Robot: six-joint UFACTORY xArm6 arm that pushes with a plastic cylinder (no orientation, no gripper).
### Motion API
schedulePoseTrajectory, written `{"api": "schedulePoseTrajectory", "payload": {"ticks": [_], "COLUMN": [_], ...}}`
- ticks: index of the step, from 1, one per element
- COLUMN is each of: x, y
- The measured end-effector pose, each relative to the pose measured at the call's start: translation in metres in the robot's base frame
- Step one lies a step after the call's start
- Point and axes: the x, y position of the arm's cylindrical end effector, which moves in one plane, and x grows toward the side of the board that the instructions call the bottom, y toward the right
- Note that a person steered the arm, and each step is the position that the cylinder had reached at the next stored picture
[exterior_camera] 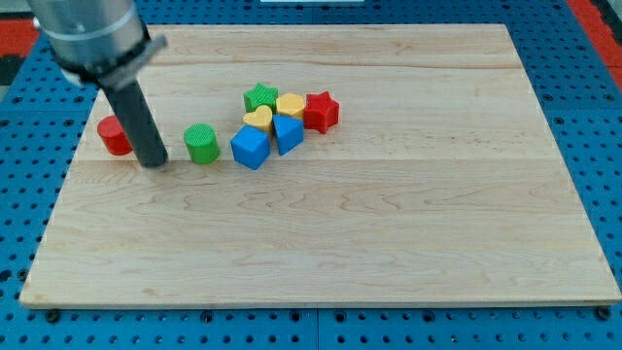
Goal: Push the green circle into a group of blocks
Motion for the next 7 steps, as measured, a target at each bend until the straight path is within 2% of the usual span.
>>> {"api": "schedulePoseTrajectory", "payload": {"ticks": [1, 3, 5, 7], "x": [-0.022, 0.064, 0.046, 0.028], "y": [-0.055, -0.077, -0.102, -0.084]}}
